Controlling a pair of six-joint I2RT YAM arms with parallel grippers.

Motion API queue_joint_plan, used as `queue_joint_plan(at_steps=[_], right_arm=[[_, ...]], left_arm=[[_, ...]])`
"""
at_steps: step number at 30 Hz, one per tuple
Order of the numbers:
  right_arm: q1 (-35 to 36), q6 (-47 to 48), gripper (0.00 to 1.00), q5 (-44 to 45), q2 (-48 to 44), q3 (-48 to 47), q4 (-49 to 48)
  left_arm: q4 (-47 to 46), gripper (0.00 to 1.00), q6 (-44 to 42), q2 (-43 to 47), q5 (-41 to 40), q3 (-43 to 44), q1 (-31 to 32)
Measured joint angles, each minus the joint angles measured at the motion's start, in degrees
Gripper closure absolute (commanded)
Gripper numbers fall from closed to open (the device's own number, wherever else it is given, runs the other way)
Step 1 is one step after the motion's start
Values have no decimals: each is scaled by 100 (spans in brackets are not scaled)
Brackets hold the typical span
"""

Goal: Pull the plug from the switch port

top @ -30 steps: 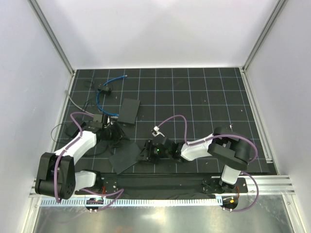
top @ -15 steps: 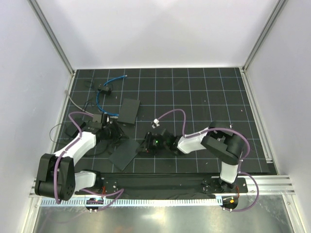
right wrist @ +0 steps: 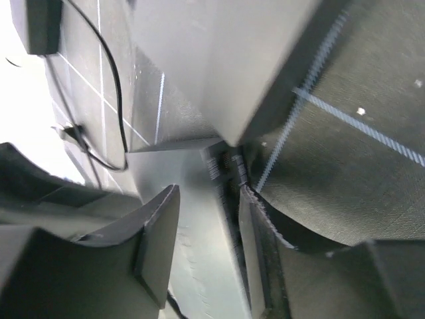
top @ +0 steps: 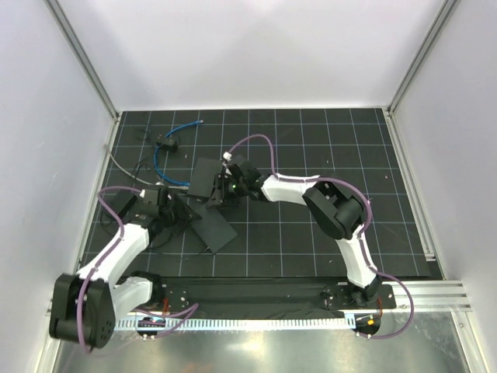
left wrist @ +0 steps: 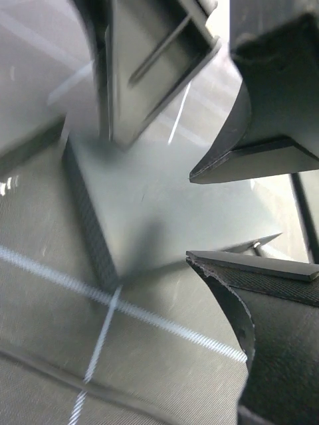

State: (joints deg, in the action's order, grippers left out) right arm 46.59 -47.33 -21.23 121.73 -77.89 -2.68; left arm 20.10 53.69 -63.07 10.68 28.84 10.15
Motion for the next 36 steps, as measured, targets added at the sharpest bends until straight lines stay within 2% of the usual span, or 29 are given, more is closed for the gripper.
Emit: queue_joint_plan(at_steps=[5,9,15,20,24,31,36], right_arm=[[96,999,43,343,-76,-684,1137],[140,1488,41,612,-424,-691,1703],[157,1773,42,699,-1095,74,1902],[157,1720,42,560,-1539,1217,1663],[160,1556,42,297,-1840,1974,1108],[306,1263,48,59,-1851,2249,310],[555,756,53,13,-1655,2260,-216]], left_arm=[[407,41,387,1167,-179,-4,61],[876,43,723,1847,-496,11,61],[1239,46,1217,2035,-295,-76,61],[1342,46,1657,2168,107,-577,66],[1497,45,2070,2483,299,-914,173],[1864,46,2651,3272,326,-1139,315],[2459,47,2660,3357,66,-868,323]])
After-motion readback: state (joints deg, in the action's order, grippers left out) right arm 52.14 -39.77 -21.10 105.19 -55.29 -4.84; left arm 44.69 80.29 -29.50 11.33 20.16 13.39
